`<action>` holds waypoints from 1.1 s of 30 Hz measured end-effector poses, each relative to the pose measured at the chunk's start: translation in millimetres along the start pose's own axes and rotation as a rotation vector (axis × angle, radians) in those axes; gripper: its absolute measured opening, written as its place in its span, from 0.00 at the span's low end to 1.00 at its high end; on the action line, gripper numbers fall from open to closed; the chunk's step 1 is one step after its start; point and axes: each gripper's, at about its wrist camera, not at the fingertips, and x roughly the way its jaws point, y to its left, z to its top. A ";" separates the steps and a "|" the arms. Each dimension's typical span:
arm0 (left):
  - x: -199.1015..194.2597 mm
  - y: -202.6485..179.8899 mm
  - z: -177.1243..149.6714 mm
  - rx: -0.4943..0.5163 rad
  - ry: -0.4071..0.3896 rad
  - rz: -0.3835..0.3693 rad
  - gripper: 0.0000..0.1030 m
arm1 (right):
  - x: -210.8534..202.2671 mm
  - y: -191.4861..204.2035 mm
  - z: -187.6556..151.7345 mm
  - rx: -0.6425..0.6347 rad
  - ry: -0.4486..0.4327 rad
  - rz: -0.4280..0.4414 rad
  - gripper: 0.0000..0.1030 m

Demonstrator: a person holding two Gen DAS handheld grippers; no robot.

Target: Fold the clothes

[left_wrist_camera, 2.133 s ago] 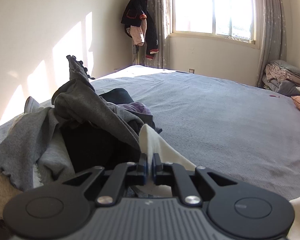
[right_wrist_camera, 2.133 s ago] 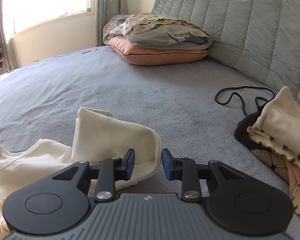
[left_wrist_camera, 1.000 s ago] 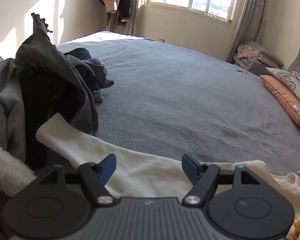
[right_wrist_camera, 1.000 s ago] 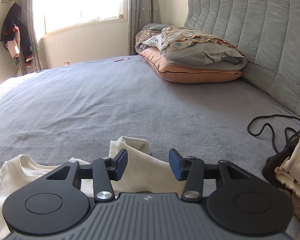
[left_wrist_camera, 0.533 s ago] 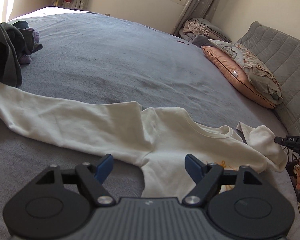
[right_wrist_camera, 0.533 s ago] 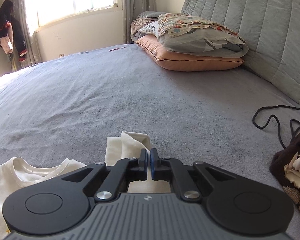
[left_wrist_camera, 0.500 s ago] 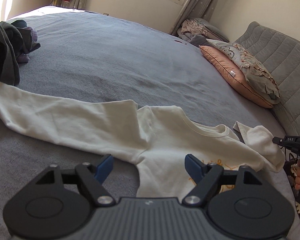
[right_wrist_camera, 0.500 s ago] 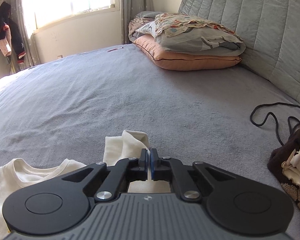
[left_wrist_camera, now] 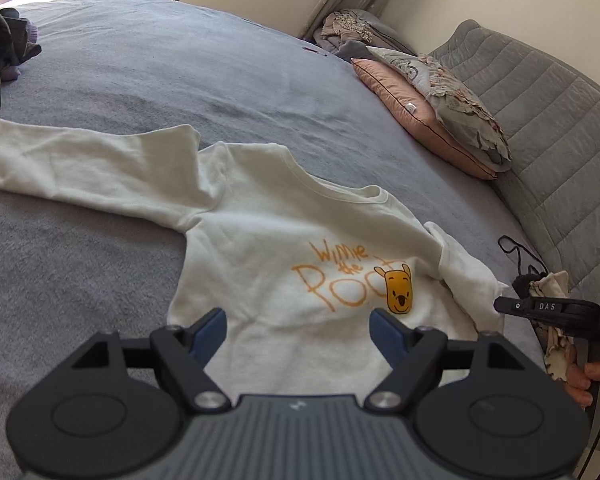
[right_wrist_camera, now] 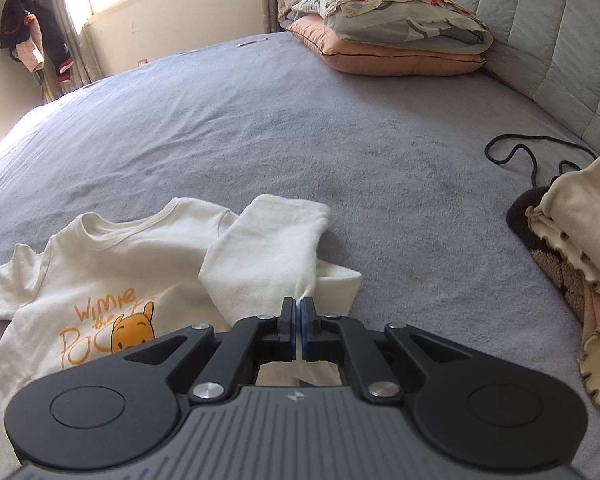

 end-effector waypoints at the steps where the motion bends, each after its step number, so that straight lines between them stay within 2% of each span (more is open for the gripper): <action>1: 0.6 -1.3 -3.1 0.003 -0.002 -0.009 0.78 | 1.9 2.4 -6.7 -0.009 0.019 0.008 0.03; 5: 3.0 -6.6 -15.3 0.013 -0.012 -0.045 0.79 | 5.5 0.1 -21.3 0.012 0.014 0.010 0.09; 7: 4.2 -9.3 -21.4 0.018 -0.017 -0.063 0.79 | 3.5 -6.6 -21.9 0.046 0.002 0.023 0.32; 13: 27.2 -11.2 -27.3 0.005 -0.040 -0.063 0.83 | -8.9 -24.0 -4.1 0.092 -0.076 0.044 0.44; 20: 45.7 -20.4 -41.3 0.099 -0.076 -0.024 0.85 | 18.9 -45.6 30.4 0.237 -0.107 0.097 0.44; 26: 49.1 -33.3 -52.5 0.213 -0.091 -0.003 0.96 | 66.1 -40.9 41.4 0.234 -0.053 0.067 0.44; 29: 51.1 -35.4 -54.0 0.233 -0.088 0.001 0.99 | 80.7 -41.9 40.2 0.256 -0.044 0.091 0.43; 30: 51.5 -35.2 -54.3 0.235 -0.088 -0.001 0.99 | 83.9 -41.7 39.3 0.259 -0.043 0.101 0.34; 31: 51.7 -34.9 -54.5 0.235 -0.087 -0.003 0.99 | 84.4 -41.5 38.8 0.257 -0.045 0.106 0.18; 33: 51.7 -34.4 -54.7 0.233 -0.087 -0.005 0.99 | 80.9 -41.1 39.5 0.249 -0.065 0.096 0.12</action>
